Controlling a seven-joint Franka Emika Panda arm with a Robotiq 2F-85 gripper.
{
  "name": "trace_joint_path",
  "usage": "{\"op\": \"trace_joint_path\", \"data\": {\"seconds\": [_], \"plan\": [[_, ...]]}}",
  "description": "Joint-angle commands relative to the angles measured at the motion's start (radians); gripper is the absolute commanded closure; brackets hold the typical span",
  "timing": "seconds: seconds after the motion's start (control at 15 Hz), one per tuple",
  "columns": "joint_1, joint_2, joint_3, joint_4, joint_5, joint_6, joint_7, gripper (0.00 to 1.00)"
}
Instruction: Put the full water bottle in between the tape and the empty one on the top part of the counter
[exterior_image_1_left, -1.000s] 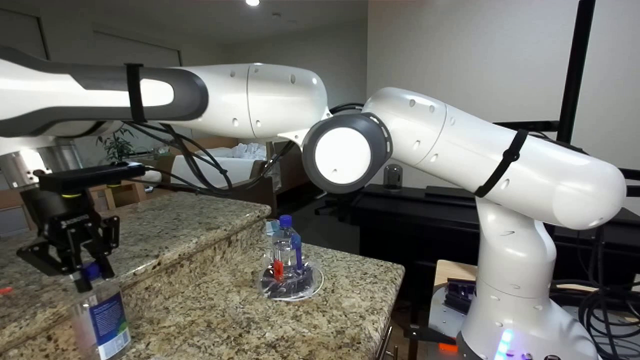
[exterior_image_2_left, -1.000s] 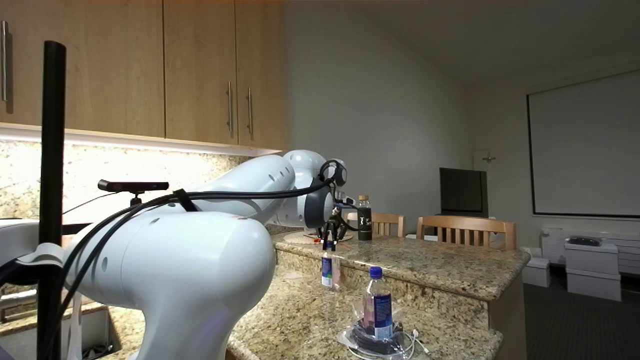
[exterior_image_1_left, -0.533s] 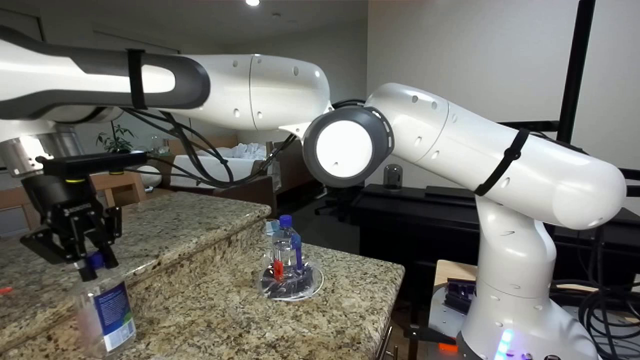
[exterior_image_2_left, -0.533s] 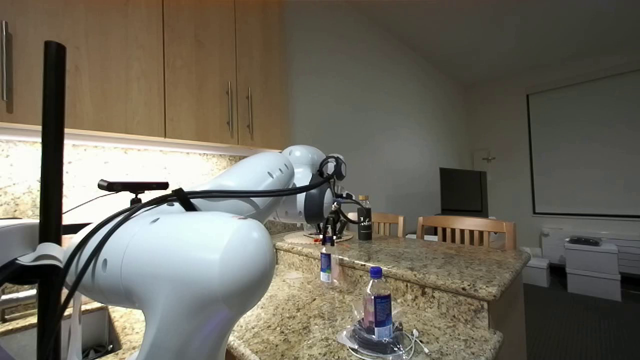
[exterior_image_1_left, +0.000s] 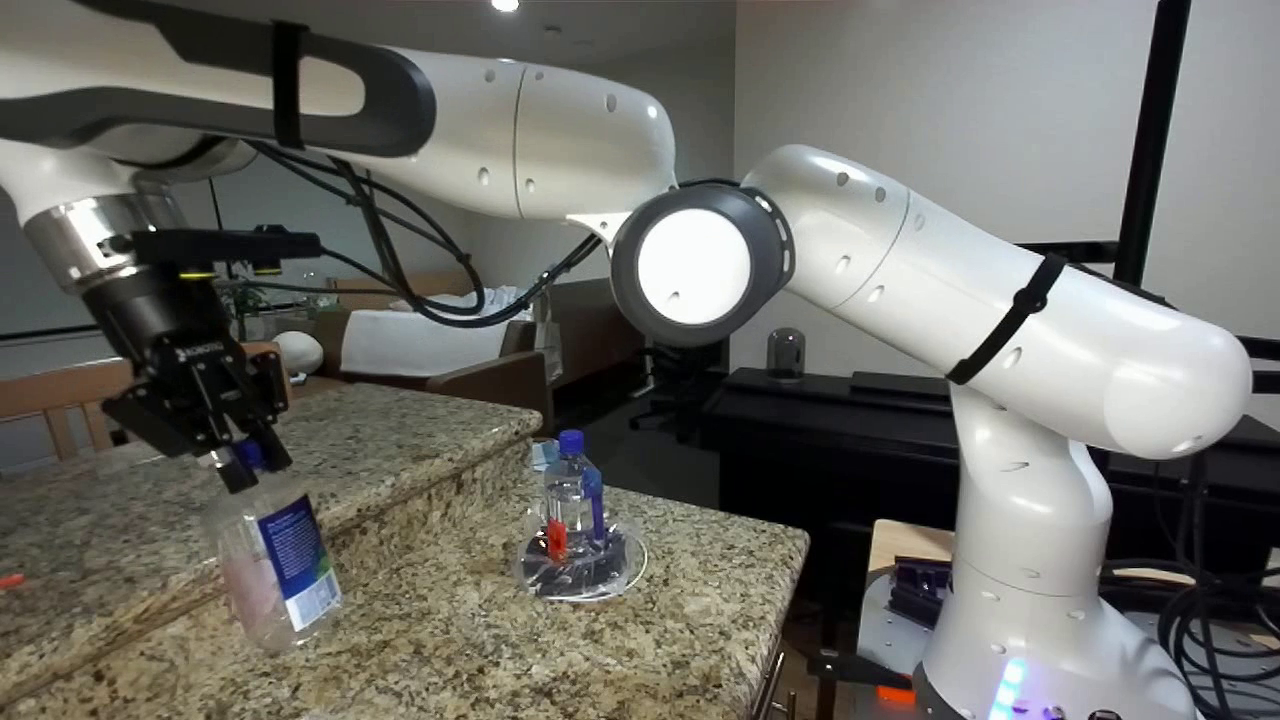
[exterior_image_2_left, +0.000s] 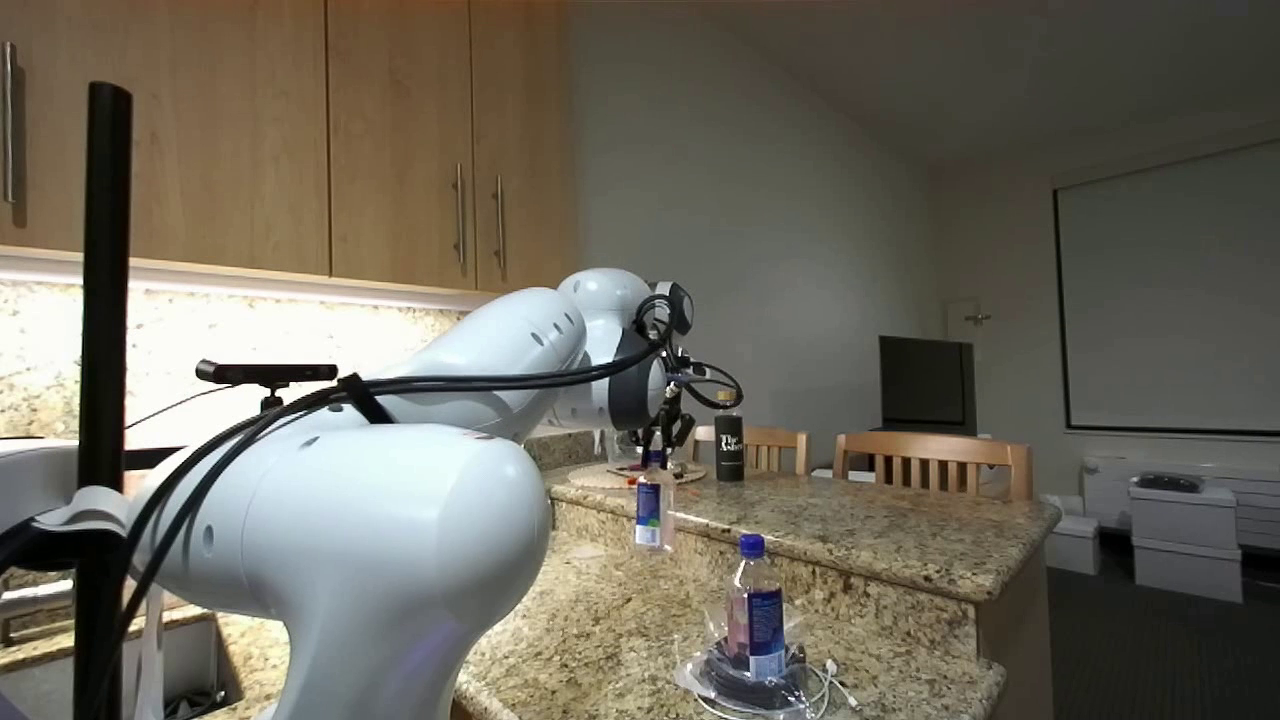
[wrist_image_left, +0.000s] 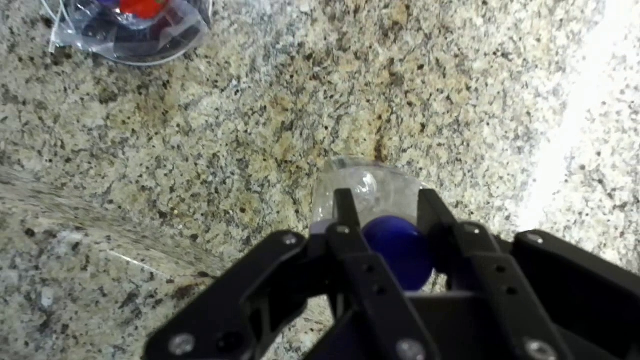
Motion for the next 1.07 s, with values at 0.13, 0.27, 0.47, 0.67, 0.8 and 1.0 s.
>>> {"op": "trace_joint_path", "data": {"seconds": [0.13,0.27,0.47,0.67,0.8,1.0], "plan": [[-0.033,-0.059,-0.002,-0.031,0.048,-0.126,0.013,0.85],[-0.047,-0.064,0.001,-0.028,0.067,-0.148,0.037,0.85],[-0.061,-0.071,0.002,-0.024,0.099,-0.165,0.093,0.85],[-0.053,-0.057,-0.011,-0.021,0.08,-0.13,0.055,0.65],[-0.053,-0.066,-0.012,-0.021,0.079,-0.131,0.054,0.65],[-0.053,-0.069,-0.012,-0.021,0.079,-0.132,0.054,0.65]]}}
